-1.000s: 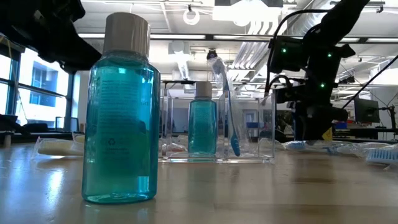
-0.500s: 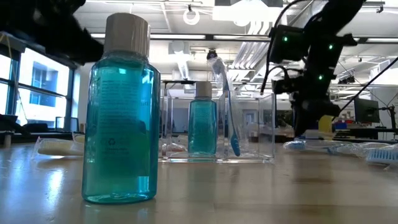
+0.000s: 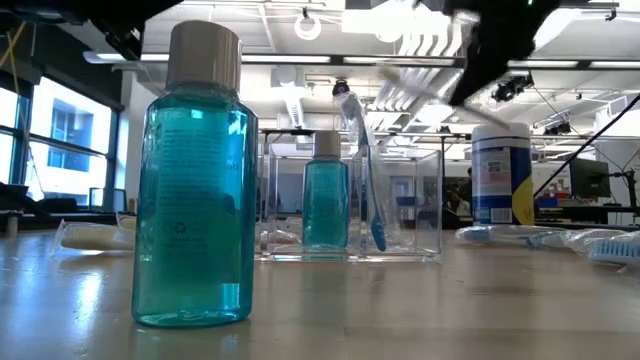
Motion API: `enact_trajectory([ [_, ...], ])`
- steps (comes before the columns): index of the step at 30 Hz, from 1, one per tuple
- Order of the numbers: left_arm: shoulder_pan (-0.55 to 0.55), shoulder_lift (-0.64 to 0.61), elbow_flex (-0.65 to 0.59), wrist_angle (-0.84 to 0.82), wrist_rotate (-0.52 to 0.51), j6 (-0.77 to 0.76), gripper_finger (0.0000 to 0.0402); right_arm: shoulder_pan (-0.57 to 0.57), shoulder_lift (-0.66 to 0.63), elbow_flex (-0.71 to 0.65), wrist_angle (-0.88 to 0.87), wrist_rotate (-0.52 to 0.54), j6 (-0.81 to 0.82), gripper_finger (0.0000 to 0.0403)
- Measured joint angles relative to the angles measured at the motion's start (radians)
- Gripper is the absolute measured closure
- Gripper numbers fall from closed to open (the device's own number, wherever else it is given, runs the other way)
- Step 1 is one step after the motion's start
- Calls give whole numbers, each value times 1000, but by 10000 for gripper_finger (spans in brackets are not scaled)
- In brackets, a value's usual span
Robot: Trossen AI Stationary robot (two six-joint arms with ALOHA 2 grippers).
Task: Pick & Place toothbrushing station
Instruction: Put the orange toothbrush into the transparent organizer
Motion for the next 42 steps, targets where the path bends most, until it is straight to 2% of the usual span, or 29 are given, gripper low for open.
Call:
enact_trajectory([
  [3,-12,47,0,71,0,17,294,111,-20,23,118,4,-3,374],
  [8,-16,209,17,275,-1,145,269,269,-2,21,335,-4,-51,374],
  [12,-16,350,92,407,33,194,238,360,49,21,499,1,-104,374],
  [15,-16,437,179,419,48,247,218,399,104,22,650,3,-174,374],
  [22,-16,574,365,420,33,327,207,411,262,22,910,3,-341,374],
  [29,-15,603,413,418,31,319,207,390,358,21,1106,3,-501,374],
  [38,12,603,416,408,38,295,207,332,382,21,1145,-6,-517,374],
  [42,35,603,416,405,38,290,207,305,382,21,1147,-47,-510,374],
])
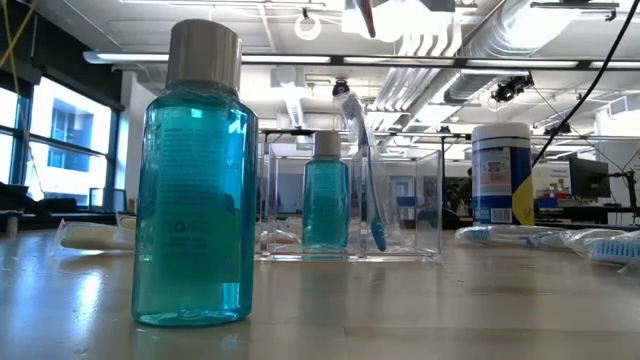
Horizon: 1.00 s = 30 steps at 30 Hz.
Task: Pick & Place toothbrushing station
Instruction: Put the orange toothbrush into the transparent organizer
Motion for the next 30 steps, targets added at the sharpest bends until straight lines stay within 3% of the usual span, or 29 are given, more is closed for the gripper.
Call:
enact_trajectory([
  [18,64,0,0,-20,33,-68,215,-26,0,0,-13,-38,31,373],
  [22,64,0,0,-23,29,-74,254,-34,-1,1,-42,-38,63,373],
  [30,48,0,-1,-22,22,-75,381,-39,-1,1,-62,-46,82,346],
])
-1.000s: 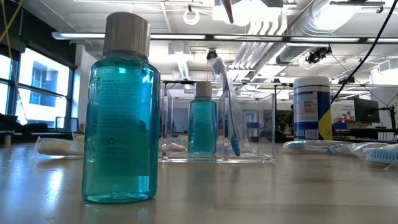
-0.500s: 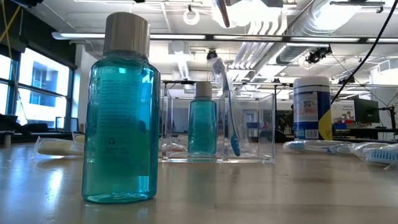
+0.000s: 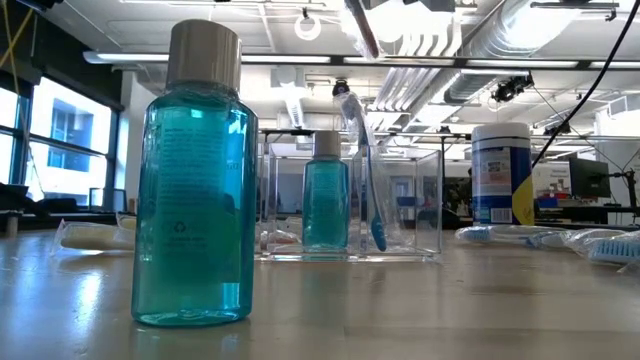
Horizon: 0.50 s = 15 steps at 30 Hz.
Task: Pick & Place toothbrushing station
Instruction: Put the orange toothbrush into the transparent organizer
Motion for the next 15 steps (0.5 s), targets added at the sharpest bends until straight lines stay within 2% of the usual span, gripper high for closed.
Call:
enact_trajectory([
  [9,-13,0,0,2,-3,-2,393,2,0,0,-1,-20,45,284],
  [15,-18,0,0,1,-3,-3,394,16,-31,0,2,-10,52,226],
])
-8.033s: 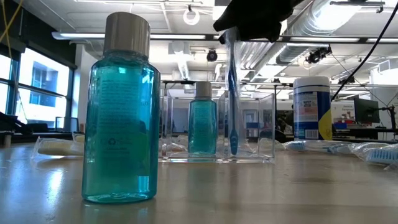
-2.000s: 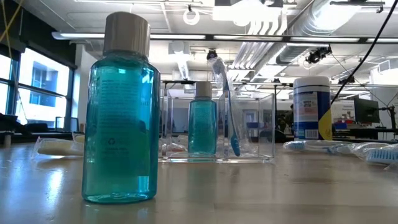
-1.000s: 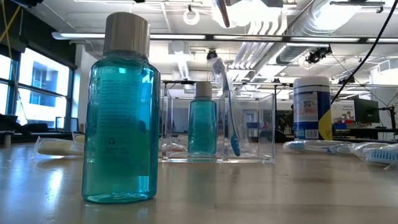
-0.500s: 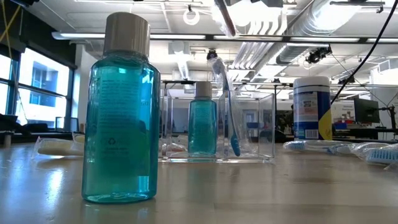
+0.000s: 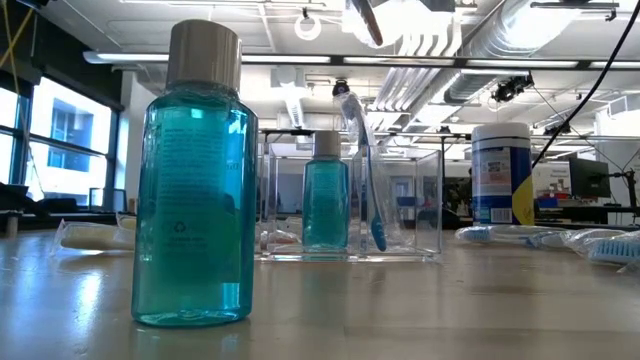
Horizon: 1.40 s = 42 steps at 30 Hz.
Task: Pick & Place toothbrushing station
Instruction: Put the orange toothbrush into the transparent organizer
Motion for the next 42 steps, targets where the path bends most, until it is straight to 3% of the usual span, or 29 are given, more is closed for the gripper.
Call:
enact_trajectory([
  [4,-11,0,0,-3,0,-48,394,32,-24,-1,-22,3,1,196],
  [10,-57,0,0,-5,-32,-64,394,128,-121,0,-128,77,0,194],
  [13,-88,-16,0,-39,-143,-66,394,186,-183,0,-225,106,9,197],
  [18,-134,-83,0,-190,-401,-110,394,248,-260,0,-368,105,171,198],
  [21,-153,-123,0,-261,-476,-173,394,270,-280,0,-441,108,251,198],
  [28,-180,-171,0,-438,-522,-321,394,281,-283,0,-591,154,394,198],
  [37,-112,-174,0,-625,-415,-568,395,296,-283,0,-811,212,596,198],
  [42,-85,-187,45,-735,-347,-587,395,353,-295,0,-878,210,671,198],
])
